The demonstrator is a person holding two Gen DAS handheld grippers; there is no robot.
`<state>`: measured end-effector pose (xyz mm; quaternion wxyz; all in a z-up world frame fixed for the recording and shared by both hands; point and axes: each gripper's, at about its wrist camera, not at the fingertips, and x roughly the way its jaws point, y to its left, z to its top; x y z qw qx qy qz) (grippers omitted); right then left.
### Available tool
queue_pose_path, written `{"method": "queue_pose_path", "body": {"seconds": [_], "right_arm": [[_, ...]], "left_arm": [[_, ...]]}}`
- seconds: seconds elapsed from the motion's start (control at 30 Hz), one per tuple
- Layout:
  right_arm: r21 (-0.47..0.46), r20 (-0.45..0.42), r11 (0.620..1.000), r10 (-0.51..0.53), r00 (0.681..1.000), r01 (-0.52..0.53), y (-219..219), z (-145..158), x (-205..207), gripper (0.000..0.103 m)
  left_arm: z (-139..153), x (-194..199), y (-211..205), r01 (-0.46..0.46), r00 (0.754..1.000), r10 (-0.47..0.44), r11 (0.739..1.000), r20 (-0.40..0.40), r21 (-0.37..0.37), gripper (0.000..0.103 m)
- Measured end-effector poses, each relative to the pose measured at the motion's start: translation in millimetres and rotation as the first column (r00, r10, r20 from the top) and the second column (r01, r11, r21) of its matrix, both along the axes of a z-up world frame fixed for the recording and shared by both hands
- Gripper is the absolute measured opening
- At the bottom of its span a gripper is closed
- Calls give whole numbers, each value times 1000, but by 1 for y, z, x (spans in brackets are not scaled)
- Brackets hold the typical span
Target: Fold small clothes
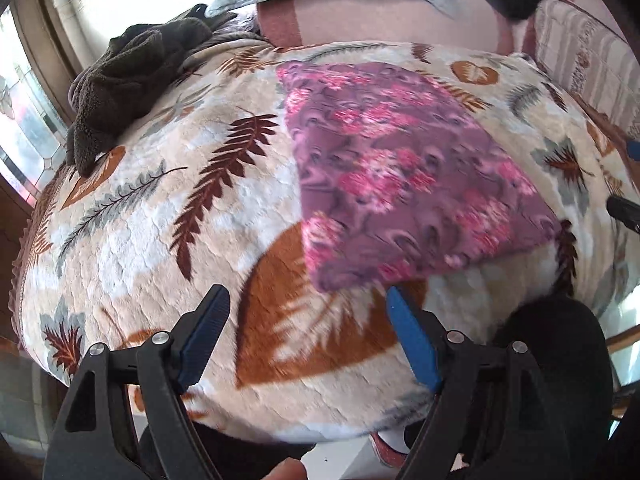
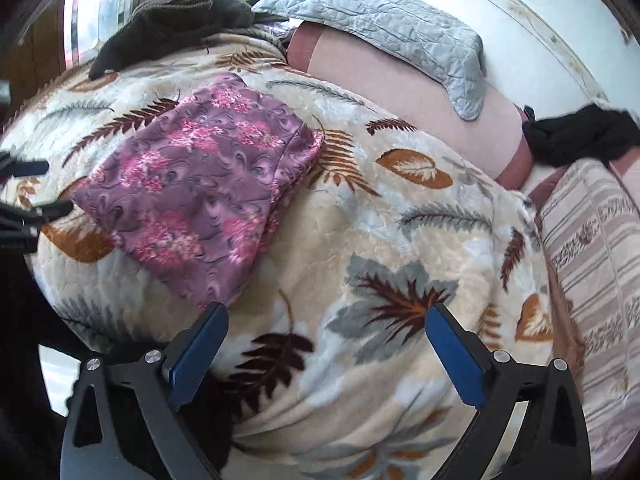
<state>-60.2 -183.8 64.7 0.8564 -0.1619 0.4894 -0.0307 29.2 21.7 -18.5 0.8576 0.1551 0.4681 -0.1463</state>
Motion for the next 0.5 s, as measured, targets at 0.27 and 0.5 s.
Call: {"method": "queue_pose_path", "body": {"seconds": [0.27, 0.5], "right_arm": [[56, 16, 997, -50, 999, 49, 0, -2, -8, 99], [7, 39, 1000, -28, 999, 27, 2, 12, -21, 99]], "left_arm": [[10, -30, -8, 49, 998, -49, 999, 27, -2, 81], [26, -44, -10, 69, 995, -66, 997, 78, -33, 81]]}}
